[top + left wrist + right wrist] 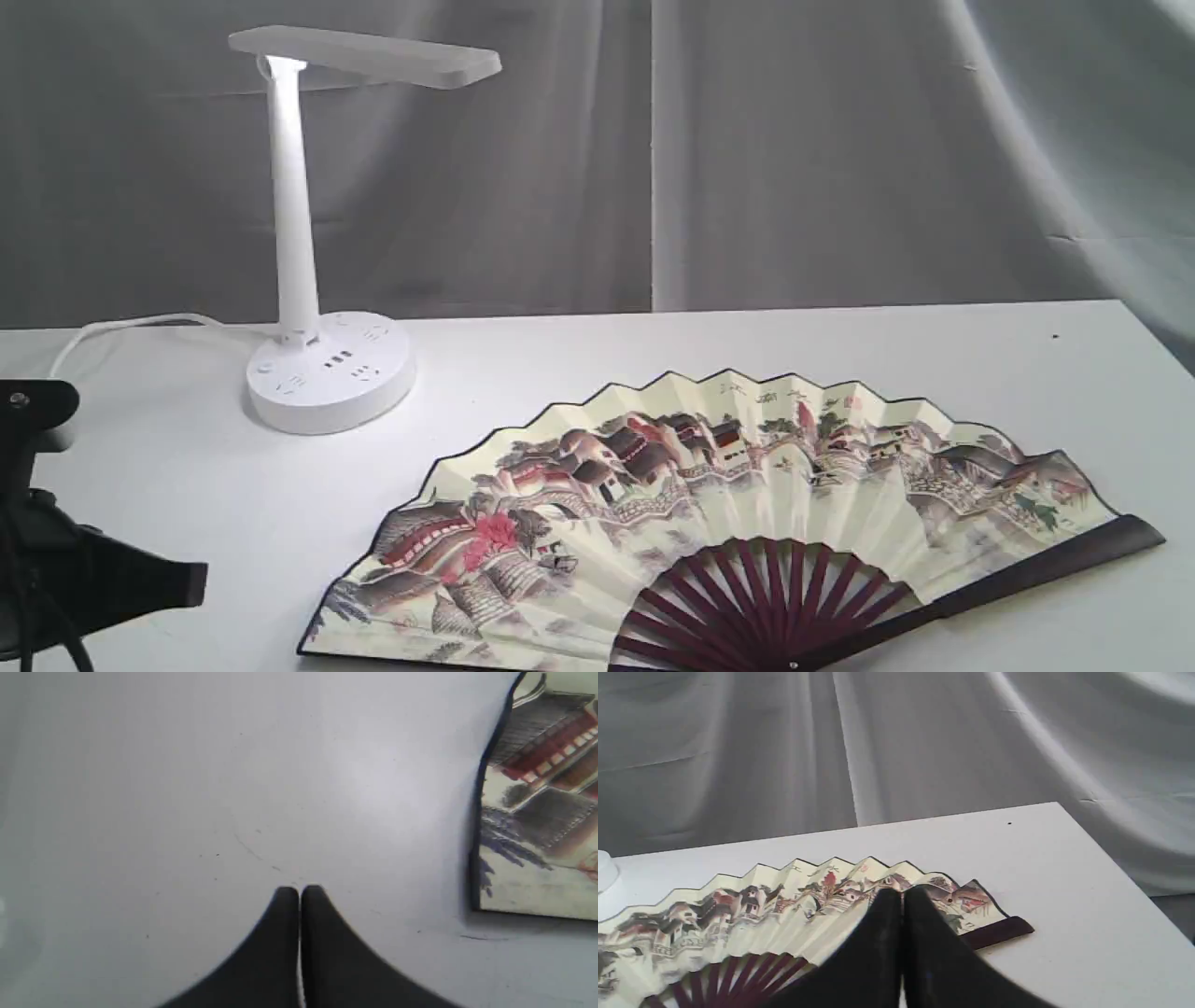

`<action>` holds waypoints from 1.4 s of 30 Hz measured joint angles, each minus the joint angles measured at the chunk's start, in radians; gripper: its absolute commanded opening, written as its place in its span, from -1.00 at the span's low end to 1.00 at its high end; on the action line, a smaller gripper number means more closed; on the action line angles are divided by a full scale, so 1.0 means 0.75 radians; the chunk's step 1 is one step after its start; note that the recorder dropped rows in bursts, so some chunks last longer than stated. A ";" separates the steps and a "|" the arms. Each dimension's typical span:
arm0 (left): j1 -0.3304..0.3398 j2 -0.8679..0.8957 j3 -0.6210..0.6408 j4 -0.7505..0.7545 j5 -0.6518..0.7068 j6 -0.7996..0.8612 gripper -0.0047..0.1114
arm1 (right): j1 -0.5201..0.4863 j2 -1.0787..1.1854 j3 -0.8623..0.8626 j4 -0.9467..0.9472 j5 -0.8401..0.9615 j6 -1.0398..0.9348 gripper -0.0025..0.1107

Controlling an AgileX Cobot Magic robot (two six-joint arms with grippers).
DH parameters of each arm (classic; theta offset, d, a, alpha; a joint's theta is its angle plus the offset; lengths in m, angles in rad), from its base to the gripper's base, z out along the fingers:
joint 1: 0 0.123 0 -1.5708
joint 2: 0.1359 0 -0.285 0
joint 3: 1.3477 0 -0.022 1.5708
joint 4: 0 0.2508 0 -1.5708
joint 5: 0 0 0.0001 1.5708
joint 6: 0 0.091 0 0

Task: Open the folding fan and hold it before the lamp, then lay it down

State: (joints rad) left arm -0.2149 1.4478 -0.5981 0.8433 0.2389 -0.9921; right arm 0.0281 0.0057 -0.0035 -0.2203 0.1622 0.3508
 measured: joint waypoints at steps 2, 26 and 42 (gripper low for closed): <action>0.000 0.000 0.000 -0.003 0.083 0.000 -0.92 | 0.000 0.000 0.000 0.035 0.000 0.010 -0.96; -0.148 -0.766 0.222 -0.156 0.375 0.012 -0.92 | 0.000 0.000 0.000 0.092 -0.002 0.025 -0.96; -0.148 -1.567 0.508 -0.262 0.179 0.012 -0.92 | 0.000 0.000 0.000 0.092 -0.003 0.025 -0.96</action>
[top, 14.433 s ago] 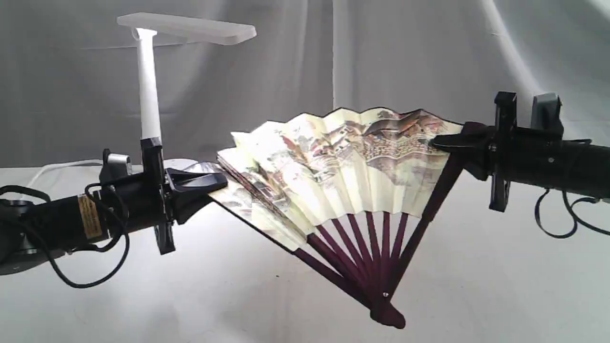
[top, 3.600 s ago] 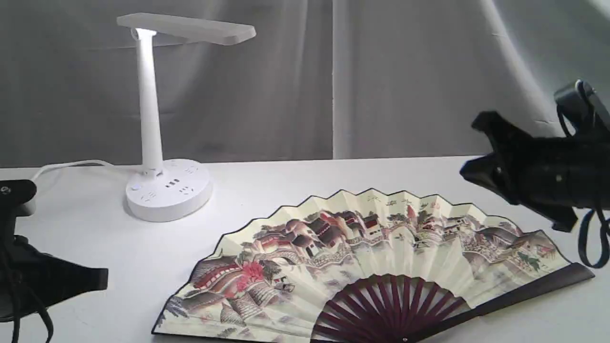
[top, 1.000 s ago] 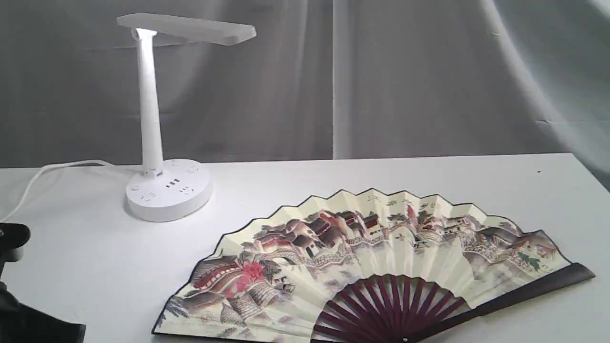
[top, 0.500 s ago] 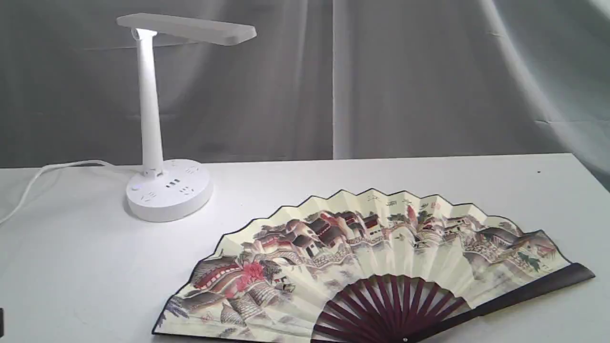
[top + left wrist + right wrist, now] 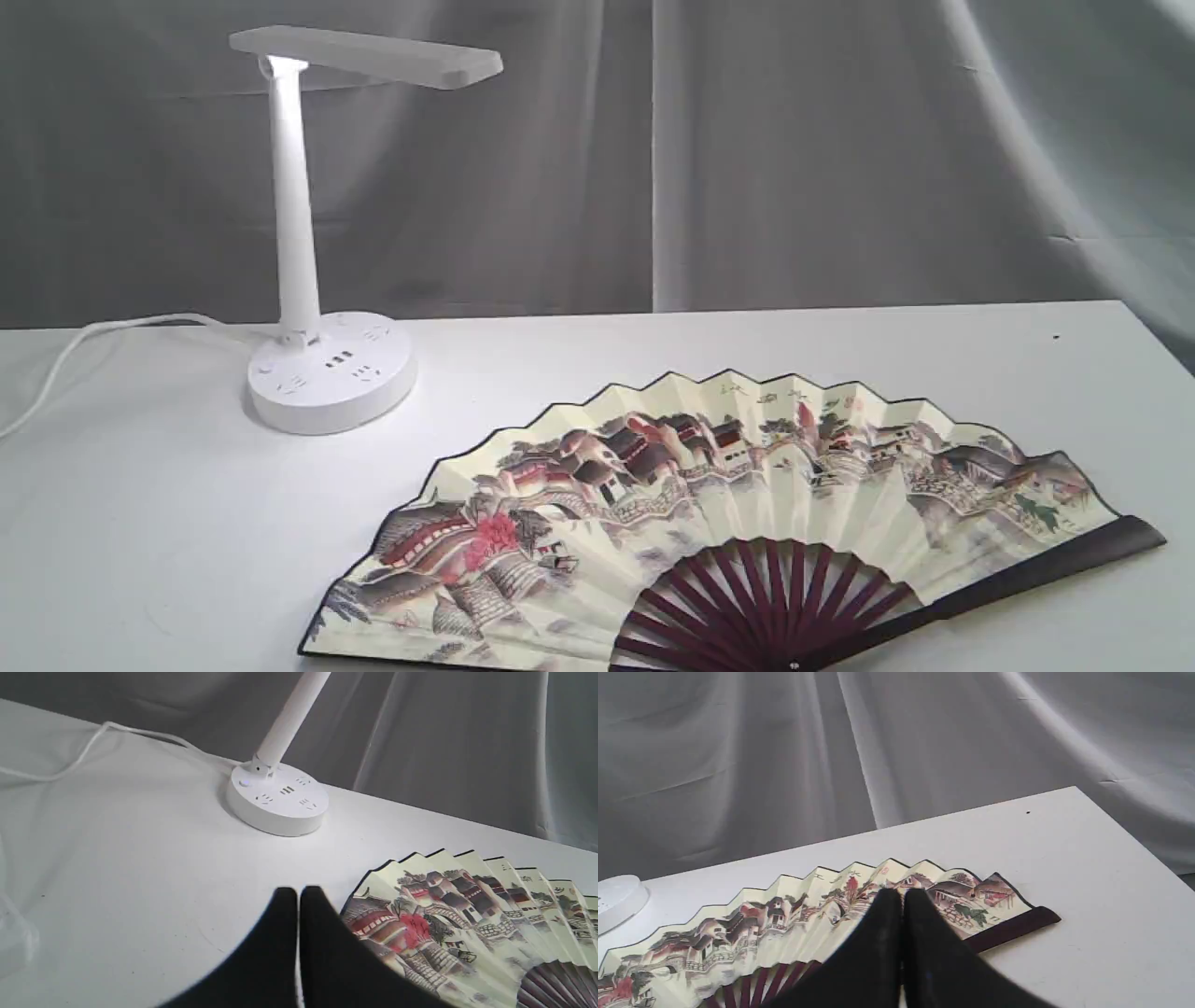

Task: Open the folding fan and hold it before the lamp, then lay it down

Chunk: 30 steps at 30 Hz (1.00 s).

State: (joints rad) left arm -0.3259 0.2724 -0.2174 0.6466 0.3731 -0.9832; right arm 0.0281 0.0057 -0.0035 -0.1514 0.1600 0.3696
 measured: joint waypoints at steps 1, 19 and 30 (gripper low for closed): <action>0.000 -0.026 0.017 0.020 -0.007 0.000 -0.92 | 0.000 0.000 0.000 0.000 0.000 0.000 -0.96; 0.424 -0.200 0.284 0.268 -0.658 0.000 -0.92 | 0.000 0.000 0.000 0.000 -0.002 0.010 -0.96; 0.430 -0.200 0.284 0.268 -0.656 -0.002 -0.92 | 0.000 0.000 0.000 0.000 -0.002 0.010 -0.96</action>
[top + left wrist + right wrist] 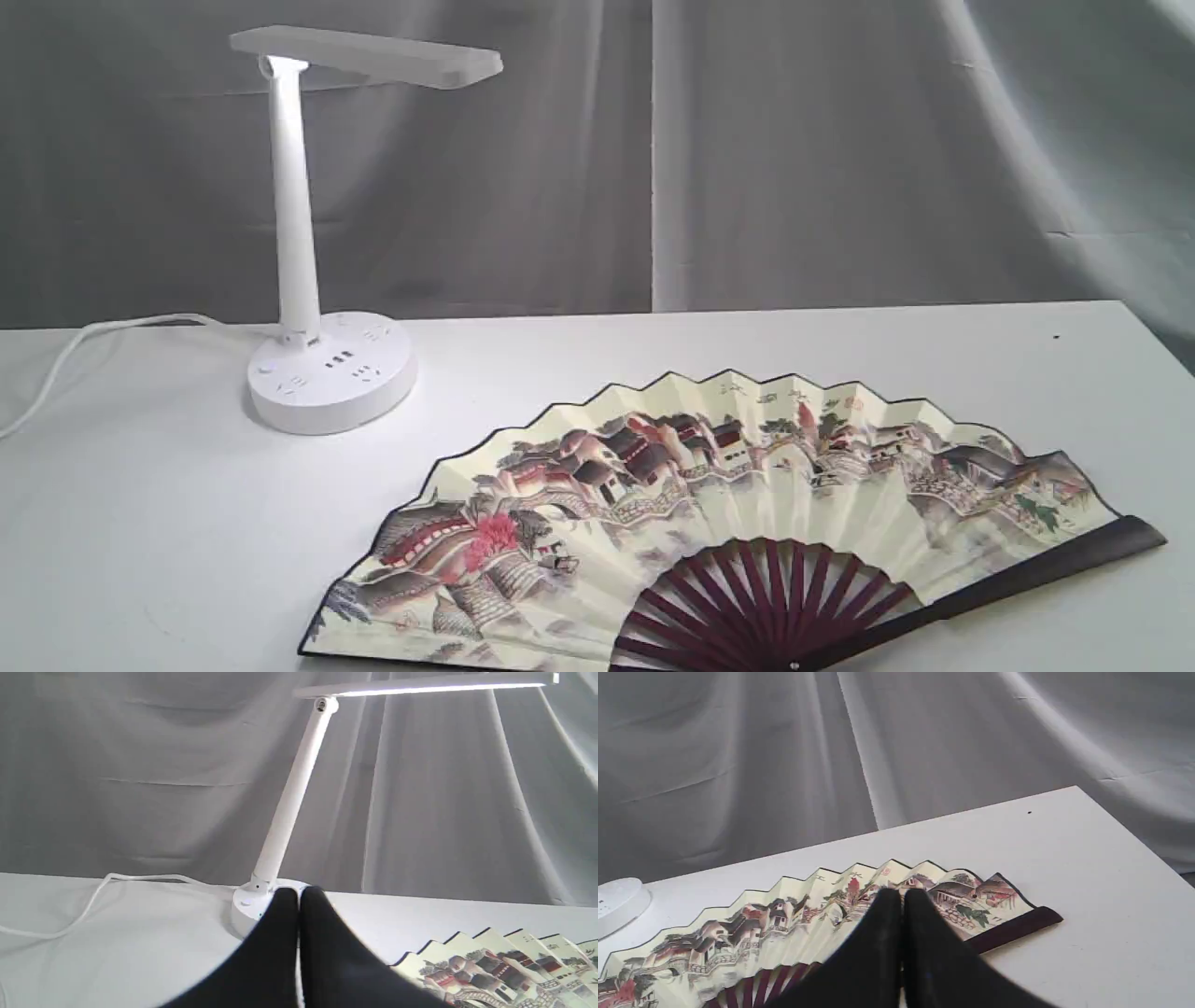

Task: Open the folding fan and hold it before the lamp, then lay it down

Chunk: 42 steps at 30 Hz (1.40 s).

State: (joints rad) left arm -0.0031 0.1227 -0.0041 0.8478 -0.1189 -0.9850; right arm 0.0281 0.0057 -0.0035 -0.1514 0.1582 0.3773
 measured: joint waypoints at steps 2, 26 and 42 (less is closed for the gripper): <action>0.000 0.000 0.000 -0.005 -0.025 0.000 -0.92 | 0.000 0.000 0.000 0.000 0.000 0.000 -0.96; 0.000 0.000 0.000 -1.189 0.200 1.233 -0.92 | 0.000 0.000 0.000 0.000 0.000 0.000 -0.96; 0.000 -0.001 0.000 -1.395 0.480 1.258 -0.92 | 0.000 0.000 0.000 0.018 0.000 0.000 -0.96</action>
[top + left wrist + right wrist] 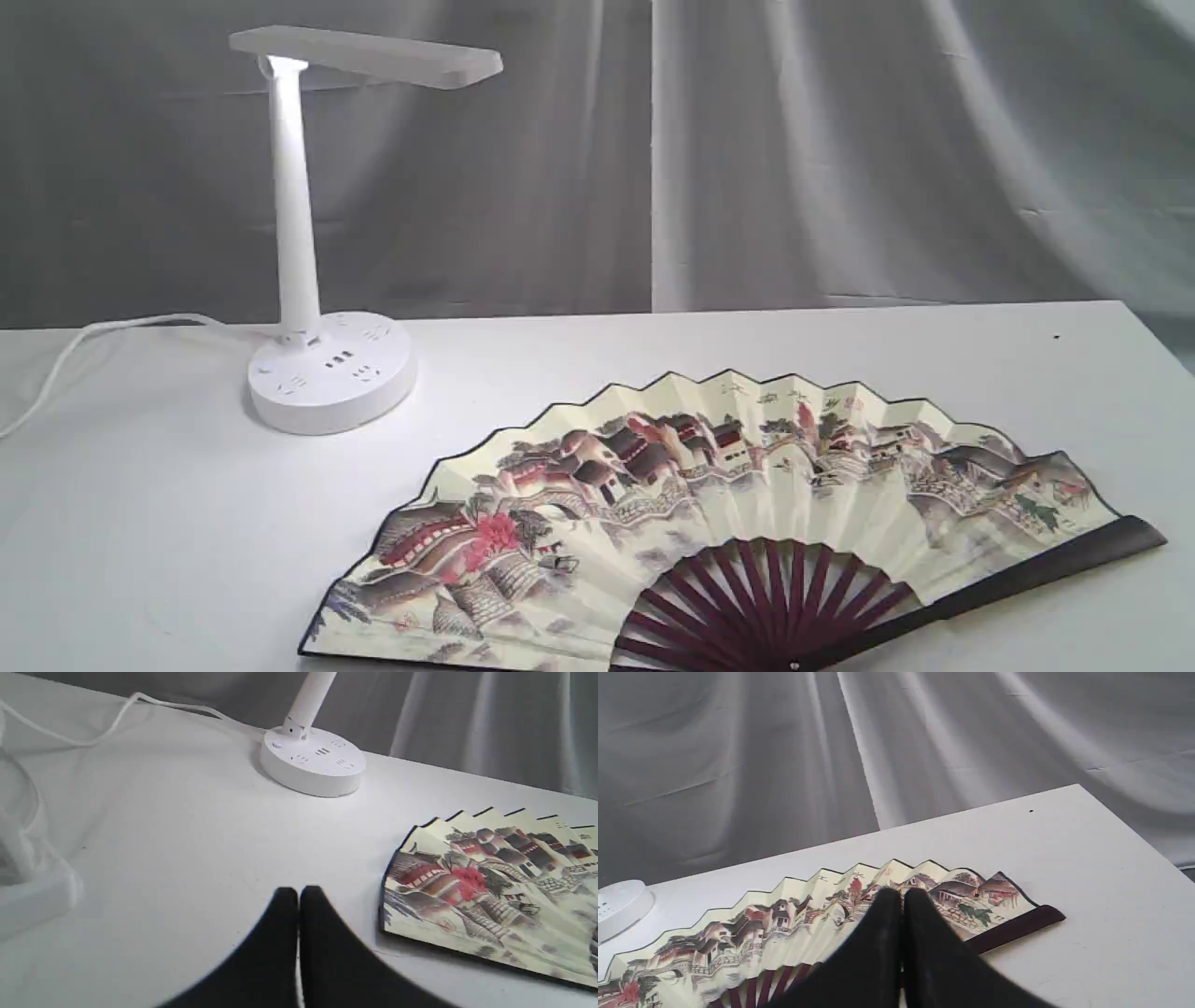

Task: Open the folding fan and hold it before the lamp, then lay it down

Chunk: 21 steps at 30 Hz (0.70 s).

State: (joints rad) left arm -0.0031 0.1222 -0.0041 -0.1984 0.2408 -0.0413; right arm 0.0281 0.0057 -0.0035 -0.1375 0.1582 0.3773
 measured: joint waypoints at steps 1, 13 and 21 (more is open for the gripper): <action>0.000 0.000 0.000 0.051 -0.009 -0.047 -0.92 | 0.000 0.000 0.000 0.002 0.000 0.000 -0.96; 0.000 0.000 0.000 0.227 0.015 -0.156 -0.92 | 0.000 0.000 0.000 0.002 0.000 0.000 -0.96; 0.000 0.000 0.000 0.332 -0.002 -0.020 -0.92 | 0.000 0.000 0.000 0.002 0.000 0.000 -0.96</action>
State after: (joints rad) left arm -0.0031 0.1222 -0.0041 0.0504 0.2391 -0.0563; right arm 0.0281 0.0057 -0.0035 -0.1362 0.1582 0.3773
